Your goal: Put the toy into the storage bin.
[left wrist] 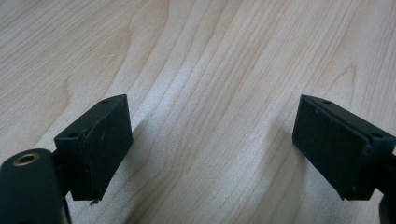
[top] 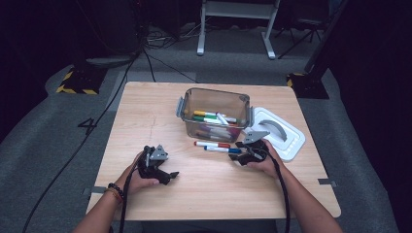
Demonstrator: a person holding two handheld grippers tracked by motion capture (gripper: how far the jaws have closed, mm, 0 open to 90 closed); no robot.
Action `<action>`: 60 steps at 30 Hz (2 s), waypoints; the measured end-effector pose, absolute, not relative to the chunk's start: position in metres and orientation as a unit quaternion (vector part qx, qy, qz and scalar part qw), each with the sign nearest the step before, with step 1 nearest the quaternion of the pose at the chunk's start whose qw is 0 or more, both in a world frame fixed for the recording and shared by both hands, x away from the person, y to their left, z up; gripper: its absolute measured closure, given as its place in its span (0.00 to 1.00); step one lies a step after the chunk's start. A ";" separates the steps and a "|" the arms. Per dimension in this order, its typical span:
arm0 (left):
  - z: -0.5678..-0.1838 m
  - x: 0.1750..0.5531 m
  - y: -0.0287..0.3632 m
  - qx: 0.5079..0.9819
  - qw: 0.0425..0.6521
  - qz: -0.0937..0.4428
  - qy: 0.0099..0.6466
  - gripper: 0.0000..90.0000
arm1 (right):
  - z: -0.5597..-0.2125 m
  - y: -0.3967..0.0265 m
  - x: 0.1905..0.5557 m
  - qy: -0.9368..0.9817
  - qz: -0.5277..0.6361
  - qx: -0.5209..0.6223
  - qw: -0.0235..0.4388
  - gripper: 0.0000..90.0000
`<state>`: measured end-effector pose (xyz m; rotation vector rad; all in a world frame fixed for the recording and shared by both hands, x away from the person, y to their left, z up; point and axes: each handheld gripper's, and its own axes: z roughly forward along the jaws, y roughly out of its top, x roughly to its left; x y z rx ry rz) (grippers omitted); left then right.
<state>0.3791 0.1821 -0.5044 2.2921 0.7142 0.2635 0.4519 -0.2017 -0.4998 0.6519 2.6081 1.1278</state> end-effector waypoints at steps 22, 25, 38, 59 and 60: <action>-0.504 0.379 0.182 0.887 0.355 0.102 0.277 0.14 | -0.498 -0.185 0.430 0.904 0.388 0.164 0.073 0.55; -0.504 0.379 0.182 0.887 0.355 0.102 0.277 0.14 | -0.498 -0.183 0.427 0.905 0.390 0.159 0.068 0.67; -0.504 0.379 0.182 0.887 0.355 0.102 0.278 0.14 | -0.494 -0.181 0.417 0.912 0.378 0.145 0.062 0.83; -0.504 0.379 0.182 0.887 0.355 0.102 0.278 0.14 | -0.418 -0.191 0.393 0.878 0.453 0.095 0.122 0.83; -0.504 0.379 0.182 0.887 0.355 0.102 0.278 0.14 | -0.413 -0.192 0.393 0.876 0.456 0.093 0.125 0.83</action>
